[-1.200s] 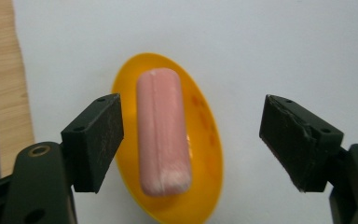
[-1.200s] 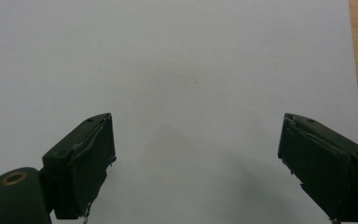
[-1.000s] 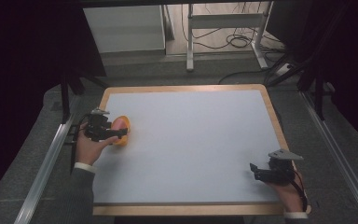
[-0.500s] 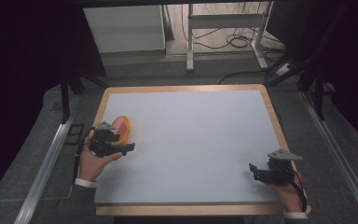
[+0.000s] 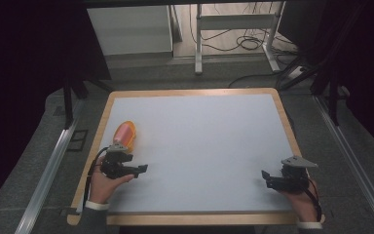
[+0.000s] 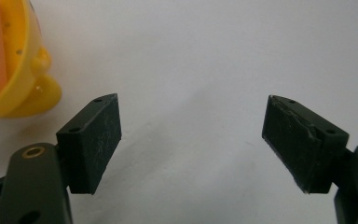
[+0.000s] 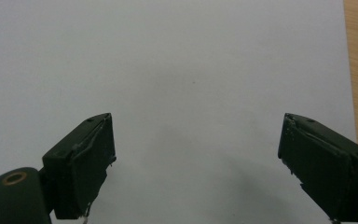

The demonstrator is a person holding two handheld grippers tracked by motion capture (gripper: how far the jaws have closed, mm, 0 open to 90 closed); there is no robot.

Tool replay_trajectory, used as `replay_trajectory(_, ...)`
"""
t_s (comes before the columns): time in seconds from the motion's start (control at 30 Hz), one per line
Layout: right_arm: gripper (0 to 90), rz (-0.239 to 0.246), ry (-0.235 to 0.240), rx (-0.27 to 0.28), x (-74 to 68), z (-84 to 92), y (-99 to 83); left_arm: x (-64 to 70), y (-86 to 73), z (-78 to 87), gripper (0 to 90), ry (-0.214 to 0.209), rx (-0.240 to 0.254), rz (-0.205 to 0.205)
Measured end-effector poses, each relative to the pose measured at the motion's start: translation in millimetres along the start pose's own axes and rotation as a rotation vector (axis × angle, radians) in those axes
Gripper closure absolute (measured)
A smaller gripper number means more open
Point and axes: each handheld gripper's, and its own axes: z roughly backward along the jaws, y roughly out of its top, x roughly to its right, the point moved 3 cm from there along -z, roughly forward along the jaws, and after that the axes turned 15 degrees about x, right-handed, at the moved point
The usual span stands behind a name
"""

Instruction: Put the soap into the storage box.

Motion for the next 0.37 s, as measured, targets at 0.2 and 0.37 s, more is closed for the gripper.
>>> replay_trajectory(0.2, 10.5, 0.001, 0.003, -0.001, -0.6, -0.7, 0.2, 0.0, -1.0, 1.5, 20.3, 0.002, 0.002, 0.003)
replay_trajectory(0.37, 10.5, 0.006, 0.006, 0.007, -0.8, -0.8, 1.7, 1.6, -2.0, 1.9, 20.2, -0.001, 0.007, 0.005)
